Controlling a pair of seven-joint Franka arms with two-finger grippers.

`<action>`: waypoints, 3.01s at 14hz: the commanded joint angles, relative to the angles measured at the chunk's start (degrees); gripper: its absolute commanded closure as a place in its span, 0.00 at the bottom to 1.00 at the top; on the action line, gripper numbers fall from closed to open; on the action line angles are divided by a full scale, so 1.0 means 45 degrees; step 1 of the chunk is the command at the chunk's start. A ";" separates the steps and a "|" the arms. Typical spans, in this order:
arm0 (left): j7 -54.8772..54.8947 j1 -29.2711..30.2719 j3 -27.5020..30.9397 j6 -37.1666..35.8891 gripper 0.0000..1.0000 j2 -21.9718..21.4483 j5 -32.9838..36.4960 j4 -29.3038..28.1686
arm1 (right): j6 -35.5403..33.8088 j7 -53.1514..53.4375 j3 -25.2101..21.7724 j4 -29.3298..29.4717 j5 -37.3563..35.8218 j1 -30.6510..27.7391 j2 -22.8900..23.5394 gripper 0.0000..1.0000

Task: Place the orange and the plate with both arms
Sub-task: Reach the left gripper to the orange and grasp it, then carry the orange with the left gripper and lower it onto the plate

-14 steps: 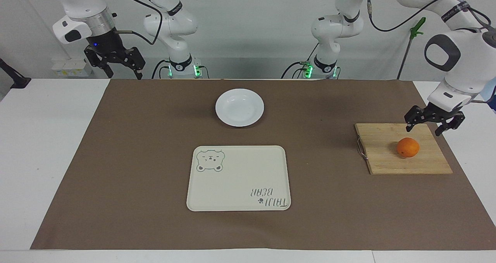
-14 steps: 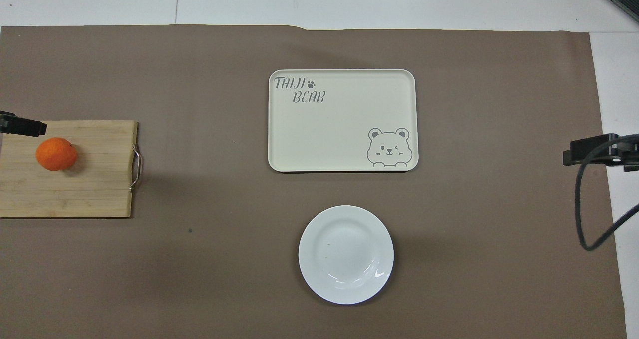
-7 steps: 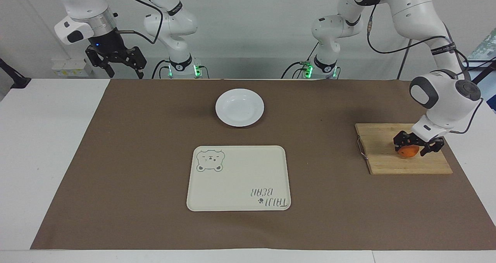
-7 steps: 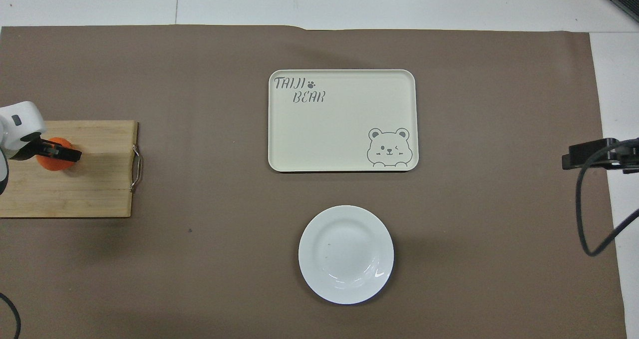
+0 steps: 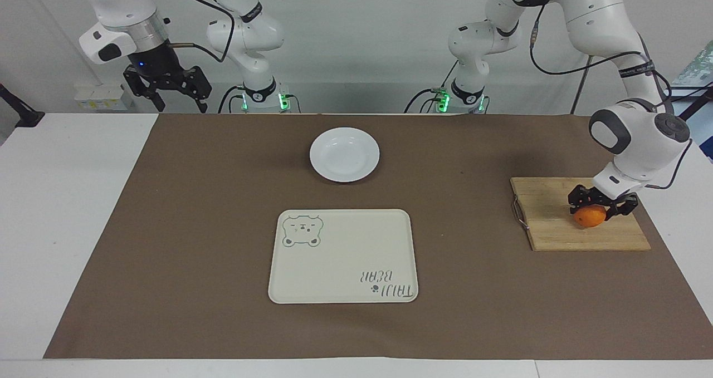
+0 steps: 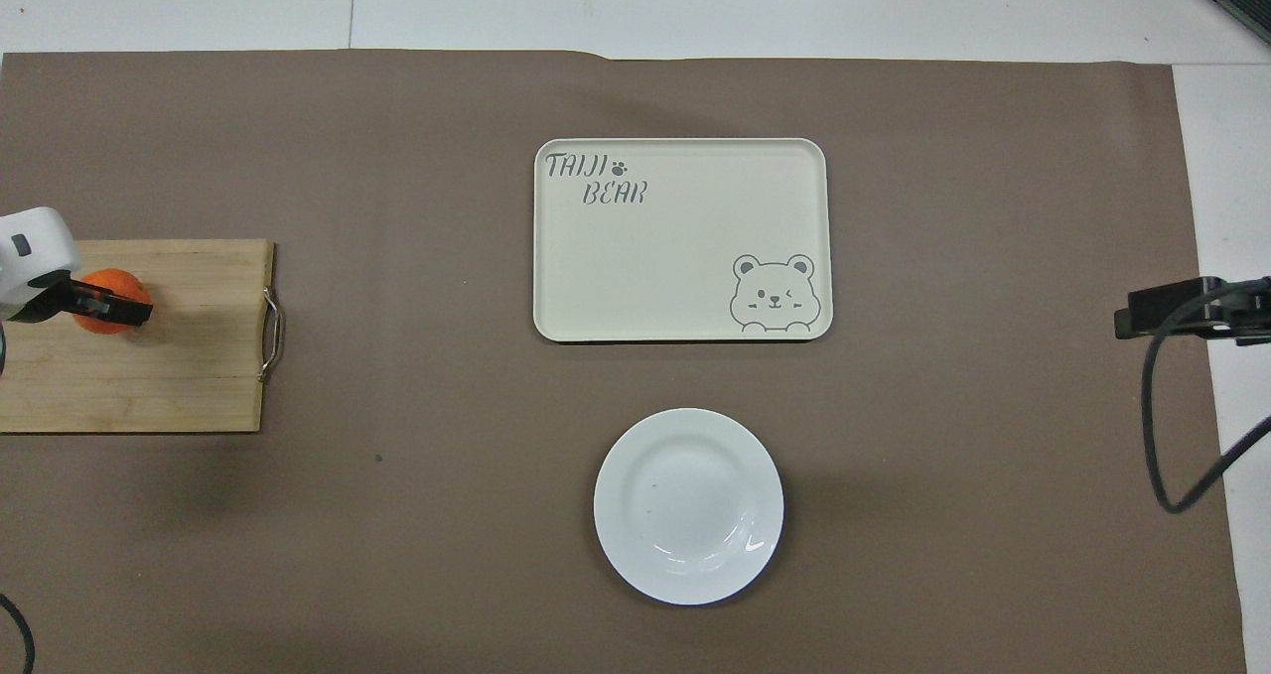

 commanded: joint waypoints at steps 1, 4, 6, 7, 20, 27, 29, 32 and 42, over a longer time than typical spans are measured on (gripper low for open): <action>-0.0089 -0.0658 0.0091 0.0043 1.00 -0.0884 -0.0022 -0.0127 | 0.0043 -0.0312 0.0045 -0.0378 0.0053 -0.0056 -0.0347 0.00; -0.1120 -0.1789 0.0052 -0.1453 1.00 -0.1743 -0.0022 -0.0146 | 0.0043 -0.0370 0.0045 -0.0417 0.0054 -0.0056 -0.0347 0.00; -0.1708 -0.3134 0.0052 -0.2435 1.00 -0.1921 -0.0022 -0.0204 | 0.0024 -0.0370 0.0045 -0.0456 0.0054 -0.0036 -0.0366 0.00; -0.2000 -0.3741 0.0052 -0.2515 1.00 -0.1999 -0.0022 -0.0282 | 0.0043 -0.0370 0.0064 -0.0456 0.0073 -0.0036 -0.0366 0.00; -0.8505 -1.1164 -0.0065 -0.2185 1.00 -0.2390 -0.0994 -0.0908 | 0.0805 -0.0759 -0.0033 -0.2351 0.2983 -0.0251 -0.1265 0.00; -0.9835 -1.4136 -0.0104 -0.0585 0.94 -0.1689 -0.2069 -0.1650 | 0.0844 -0.1054 -0.0150 -0.2448 0.3042 -0.0329 -0.1265 0.00; -1.0281 -1.4605 -0.0104 -0.0232 0.71 -0.1298 -0.2384 -0.1650 | 0.0844 -0.1403 -0.0150 -0.2468 0.3314 -0.0485 -0.1265 0.00; -1.0656 -1.4606 -0.0104 -0.0289 0.00 -0.1296 -0.2443 -0.1631 | 0.0650 -0.1736 -0.0150 -0.2275 0.3238 -0.0505 -0.1110 0.00; -1.0675 -1.3575 0.0072 -0.1732 0.00 -0.2135 -0.2269 -0.0988 | 0.2500 -0.1795 0.0045 -0.4223 0.3858 -0.0251 -0.0875 0.00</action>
